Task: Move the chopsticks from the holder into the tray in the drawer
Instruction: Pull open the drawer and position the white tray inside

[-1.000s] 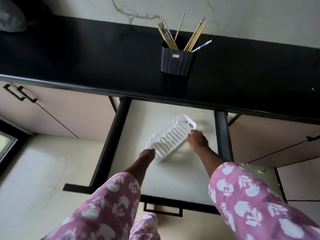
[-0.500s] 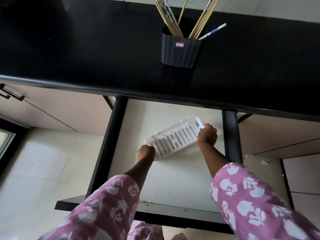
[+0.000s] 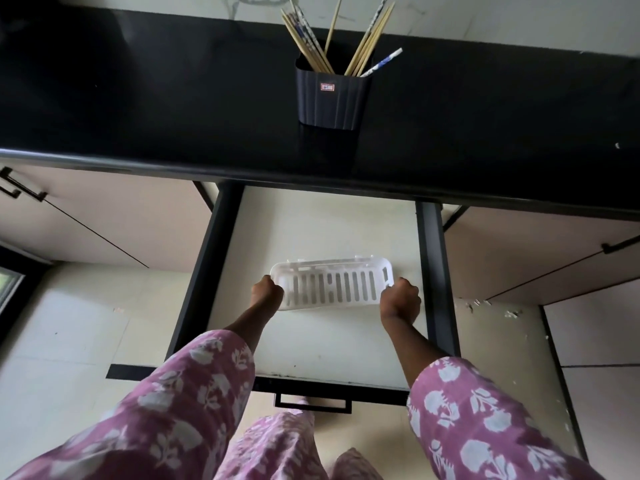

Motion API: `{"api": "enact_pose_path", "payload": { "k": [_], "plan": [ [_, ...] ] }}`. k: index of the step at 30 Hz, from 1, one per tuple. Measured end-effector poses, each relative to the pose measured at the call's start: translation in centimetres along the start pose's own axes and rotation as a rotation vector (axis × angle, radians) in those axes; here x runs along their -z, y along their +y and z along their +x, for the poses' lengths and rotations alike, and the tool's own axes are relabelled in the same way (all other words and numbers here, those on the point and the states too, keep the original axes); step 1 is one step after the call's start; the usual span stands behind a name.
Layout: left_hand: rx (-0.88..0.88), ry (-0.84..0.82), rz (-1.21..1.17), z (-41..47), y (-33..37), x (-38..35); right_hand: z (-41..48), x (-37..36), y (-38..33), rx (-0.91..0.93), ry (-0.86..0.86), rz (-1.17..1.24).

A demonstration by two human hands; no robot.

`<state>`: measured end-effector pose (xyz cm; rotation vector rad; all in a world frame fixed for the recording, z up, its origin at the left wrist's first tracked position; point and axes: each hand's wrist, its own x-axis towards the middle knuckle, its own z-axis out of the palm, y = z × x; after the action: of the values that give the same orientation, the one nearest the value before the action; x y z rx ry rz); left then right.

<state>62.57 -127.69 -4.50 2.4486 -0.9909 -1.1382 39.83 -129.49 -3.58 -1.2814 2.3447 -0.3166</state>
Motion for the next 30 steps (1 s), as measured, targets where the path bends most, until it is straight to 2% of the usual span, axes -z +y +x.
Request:
{"api": "enact_pose_path", "payload": {
  "k": [15,23,25,27,30],
  "plan": [
    [-0.055,0.005,0.06,0.4,-1.6,-0.5,-2.4,-1.1,1.4,-0.072,-0.069,-0.013],
    [-0.02,0.018,0.044,0.3,-1.0,-0.6,-1.8,-0.5,0.8,-0.115,-0.11,-0.024],
    [0.003,0.079,-0.003,0.1,-0.7,-0.3,-1.6,-0.2,0.6,-0.119,-0.112,-0.03],
    [-0.027,0.239,-0.06,0.0,0.2,0.7,-1.3,0.5,-0.1,-0.077,-0.054,-0.035],
    [-0.255,0.452,-0.074,0.8,2.3,3.6,-0.1,2.3,-2.5,0.087,0.125,-0.056]
  ]
}}
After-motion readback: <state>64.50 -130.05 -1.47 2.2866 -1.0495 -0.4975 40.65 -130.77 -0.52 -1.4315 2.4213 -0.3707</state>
